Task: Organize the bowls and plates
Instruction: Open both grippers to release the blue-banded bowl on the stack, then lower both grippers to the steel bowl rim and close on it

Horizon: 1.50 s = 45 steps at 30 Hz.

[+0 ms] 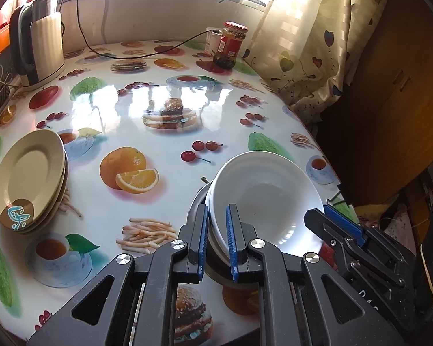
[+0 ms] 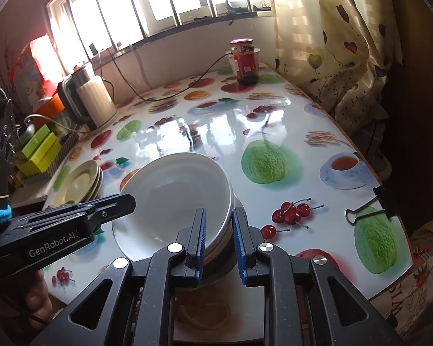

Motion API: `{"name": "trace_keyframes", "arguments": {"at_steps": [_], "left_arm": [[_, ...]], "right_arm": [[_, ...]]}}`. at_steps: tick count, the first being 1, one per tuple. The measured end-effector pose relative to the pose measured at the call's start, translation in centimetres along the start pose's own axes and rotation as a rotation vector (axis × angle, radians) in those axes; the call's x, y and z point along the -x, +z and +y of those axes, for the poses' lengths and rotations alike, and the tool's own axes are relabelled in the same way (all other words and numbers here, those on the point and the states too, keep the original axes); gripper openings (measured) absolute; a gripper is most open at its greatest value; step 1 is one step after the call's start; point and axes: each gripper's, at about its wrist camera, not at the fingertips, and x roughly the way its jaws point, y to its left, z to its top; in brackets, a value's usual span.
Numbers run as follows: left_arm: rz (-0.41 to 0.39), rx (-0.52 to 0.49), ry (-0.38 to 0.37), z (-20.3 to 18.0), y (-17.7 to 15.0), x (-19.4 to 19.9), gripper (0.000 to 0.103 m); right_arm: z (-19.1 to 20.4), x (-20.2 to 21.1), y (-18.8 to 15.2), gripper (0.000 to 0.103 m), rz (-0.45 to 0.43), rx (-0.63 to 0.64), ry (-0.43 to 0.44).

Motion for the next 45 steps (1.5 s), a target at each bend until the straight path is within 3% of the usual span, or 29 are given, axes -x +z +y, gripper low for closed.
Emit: {"name": "trace_keyframes", "arguments": {"at_steps": [6,15,26,31,45], "left_arm": [[-0.013,-0.029,0.023,-0.2,-0.3,0.1,0.014],[-0.087,-0.047,0.067,0.4,-1.2,1.7,0.036],[-0.149,-0.053,0.128,1.9,-2.8,3.1,0.038],[-0.188,-0.089,0.2,2.3,-3.9,3.1,0.039],[-0.146,-0.08,0.158,3.4,-5.1,1.6,0.039]], "right_arm": [[-0.3,0.4,0.0,0.031,-0.02,-0.013,-0.007],[-1.0,1.9,-0.1,0.037,-0.07,-0.044,-0.009],[-2.9,3.3,-0.8,0.039,-0.114,-0.074,-0.01],[-3.5,3.5,-1.3,0.04,-0.119,-0.079,-0.011],[-4.3,2.1,-3.1,0.052,-0.088,-0.085,0.013]]}}
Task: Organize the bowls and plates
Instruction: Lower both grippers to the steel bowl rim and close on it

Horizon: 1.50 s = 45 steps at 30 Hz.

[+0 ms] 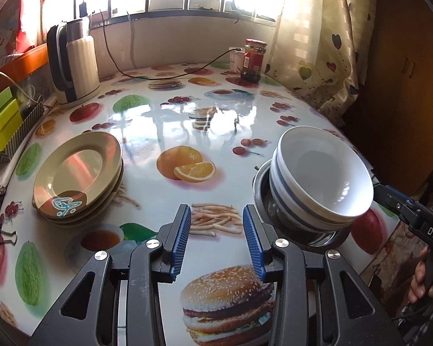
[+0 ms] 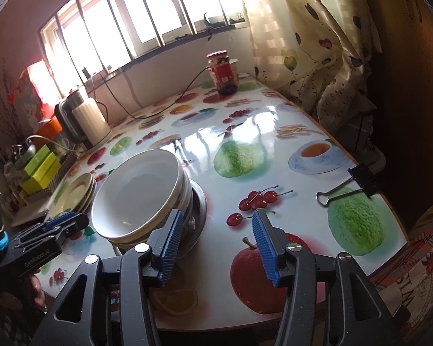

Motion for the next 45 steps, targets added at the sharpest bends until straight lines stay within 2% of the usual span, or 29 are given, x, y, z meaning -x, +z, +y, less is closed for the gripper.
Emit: {"name": "trace_keyframes", "arguments": {"at_steps": [4,13,19,23,34,36,38,42,44,45], "left_arm": [[0.014,0.011,-0.008,0.3,-0.2,-0.6,0.039],[0.044,0.094,-0.095,2.0,-0.4,-1.9,0.039],[0.067,0.154,-0.219,2.4,-0.3,-2.6,0.039],[0.115,0.2,-0.311,2.5,-0.4,-3.8,0.039],[0.144,0.239,-0.346,2.6,0.2,-4.8,0.039],[0.147,0.245,-0.36,2.6,0.3,-5.0,0.039],[0.155,0.256,-0.376,2.7,0.4,-5.3,0.039],[0.164,0.266,-0.41,2.6,0.4,-5.8,0.037],[0.173,0.277,-0.424,2.6,0.3,-6.1,0.036],[0.172,0.282,-0.43,2.7,0.3,-6.2,0.035]], "right_arm": [[-0.6,-0.5,-0.5,0.052,0.013,-0.022,0.006],[-1.5,-1.7,-0.9,0.053,0.038,-0.053,0.023],[-1.9,-2.4,-1.0,0.053,0.05,-0.063,0.038],[-2.0,-3.1,-1.0,0.053,0.06,-0.072,0.066],[-3.4,-4.6,-0.8,0.053,0.092,-0.165,0.175],[-3.5,-4.9,-0.8,0.051,0.099,-0.177,0.191],[-3.6,-5.0,-0.8,0.044,0.103,-0.189,0.219],[-4.1,-5.6,-0.9,0.037,0.111,-0.226,0.275],[-4.3,-5.7,-0.8,0.028,0.114,-0.241,0.312],[-4.3,-5.7,-0.9,0.026,0.115,-0.241,0.325]]}}
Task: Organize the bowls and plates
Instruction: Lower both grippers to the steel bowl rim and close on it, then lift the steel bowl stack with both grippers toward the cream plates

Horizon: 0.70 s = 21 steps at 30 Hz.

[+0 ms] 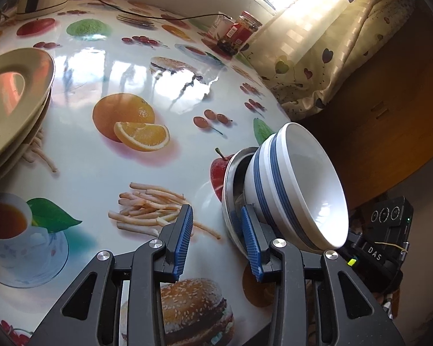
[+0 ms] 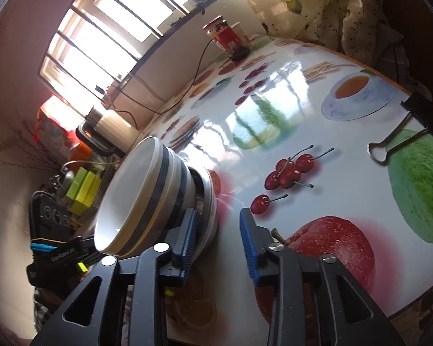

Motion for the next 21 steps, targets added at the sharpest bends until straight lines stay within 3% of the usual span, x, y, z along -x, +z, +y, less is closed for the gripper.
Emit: {"name": "trace_keyframes", "arguments": {"at_steps": [2,14,21], "left_arm": [[-0.001,0.007,-0.015,0.1,0.0,0.0,0.032],[-0.007,0.003,-0.056,-0.2,0.3,-0.2,0.017],[-0.005,0.009,-0.071,0.0,0.3,-0.3,0.013]], "right_arm": [[0.1,0.0,0.1,0.022,0.006,0.009,0.016],[-1.3,-0.3,0.0,0.022,0.013,-0.09,0.106],[-1.1,-0.2,0.0,0.012,0.009,-0.098,0.146]]}}
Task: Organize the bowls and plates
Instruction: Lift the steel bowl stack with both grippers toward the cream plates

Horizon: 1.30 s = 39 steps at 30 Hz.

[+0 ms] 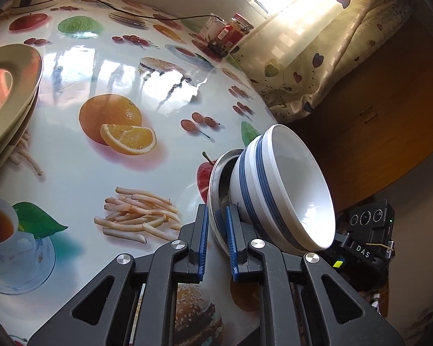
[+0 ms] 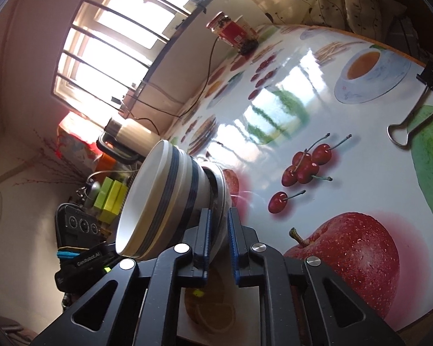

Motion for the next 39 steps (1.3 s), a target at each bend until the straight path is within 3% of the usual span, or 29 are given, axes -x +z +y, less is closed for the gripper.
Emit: {"name": "trace_keyframes", "arguments": {"at_steps": [13,32,39], "left_arm": [[0.001,-0.018,0.013,-0.3,0.0,0.0,0.012],[-0.017,-0.064,0.072,-1.0,-0.2,0.0,0.012],[-0.018,-0.052,0.06,-0.8,-0.2,0.0,0.012]], "right_arm": [[-1.3,-0.1,-0.1,0.012,-0.016,-0.091,0.073],[-0.2,0.0,-0.3,0.012,-0.023,-0.011,0.029],[-0.3,0.0,-0.2,0.012,-0.027,-0.009,0.028]]}}
